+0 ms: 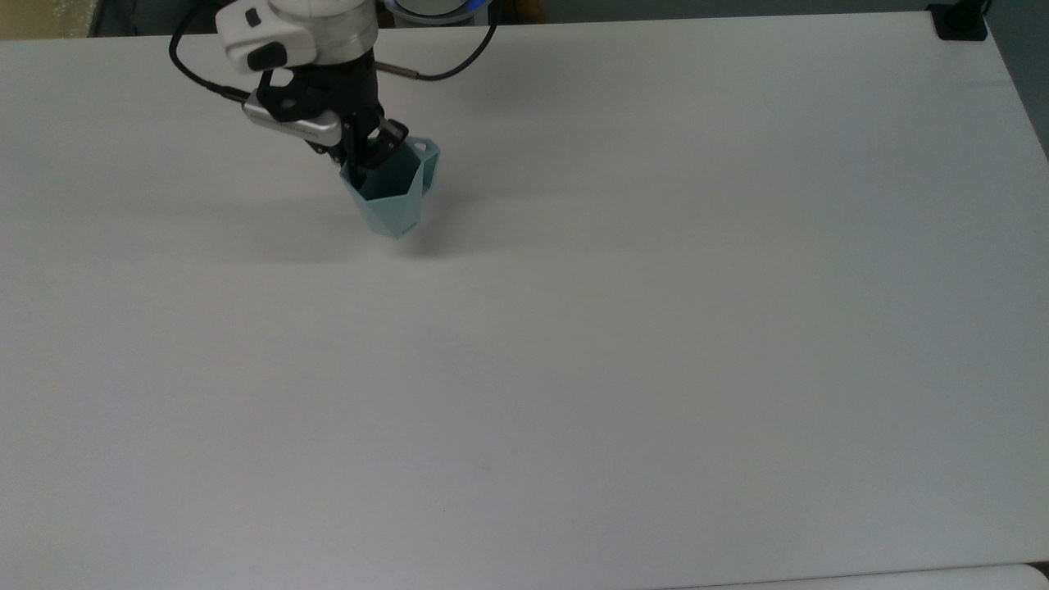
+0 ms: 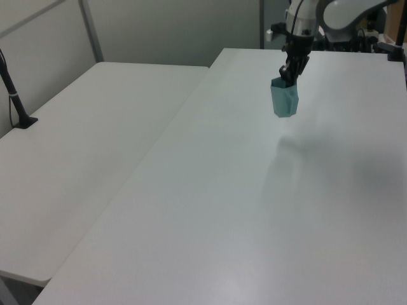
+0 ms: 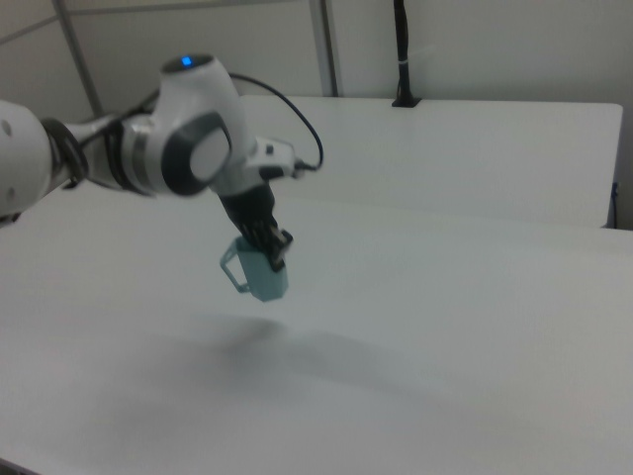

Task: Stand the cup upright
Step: 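Lift and rotate the cup so its base points down, then lower the upright cup onto the table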

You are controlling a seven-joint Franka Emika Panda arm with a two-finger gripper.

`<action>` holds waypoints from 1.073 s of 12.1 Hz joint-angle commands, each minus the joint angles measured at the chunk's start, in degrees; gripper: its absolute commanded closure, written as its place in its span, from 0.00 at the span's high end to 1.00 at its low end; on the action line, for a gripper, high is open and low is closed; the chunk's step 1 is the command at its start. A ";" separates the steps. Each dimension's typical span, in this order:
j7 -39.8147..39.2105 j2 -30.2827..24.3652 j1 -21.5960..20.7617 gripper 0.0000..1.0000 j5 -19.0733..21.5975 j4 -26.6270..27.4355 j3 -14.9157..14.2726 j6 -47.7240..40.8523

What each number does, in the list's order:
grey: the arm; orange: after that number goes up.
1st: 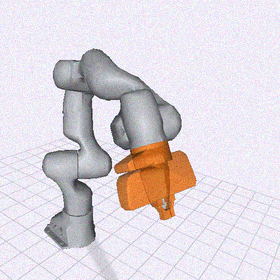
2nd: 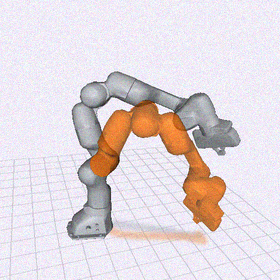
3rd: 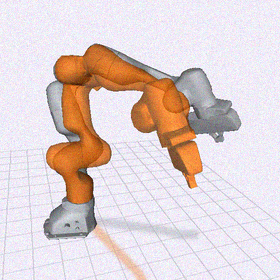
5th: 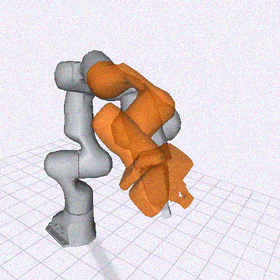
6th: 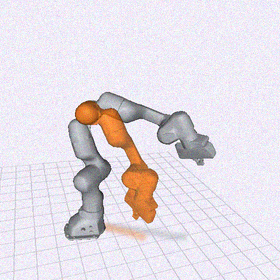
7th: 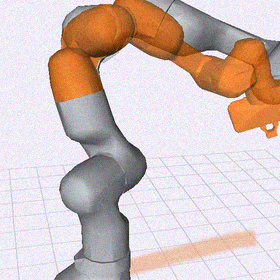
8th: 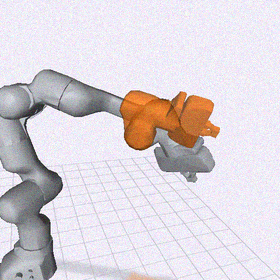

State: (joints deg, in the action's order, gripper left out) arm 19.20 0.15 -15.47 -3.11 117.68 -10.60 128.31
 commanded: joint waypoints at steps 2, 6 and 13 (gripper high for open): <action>-1.53 -1.47 0.52 0.00 2.23 7.82 -1.53 8.71; -1.62 -0.33 0.52 0.00 2.31 8.88 -1.62 9.06; -1.45 0.46 0.26 0.00 2.23 9.32 -1.62 11.52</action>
State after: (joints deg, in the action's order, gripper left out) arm 19.20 1.16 -14.49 -2.49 125.94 -11.65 137.93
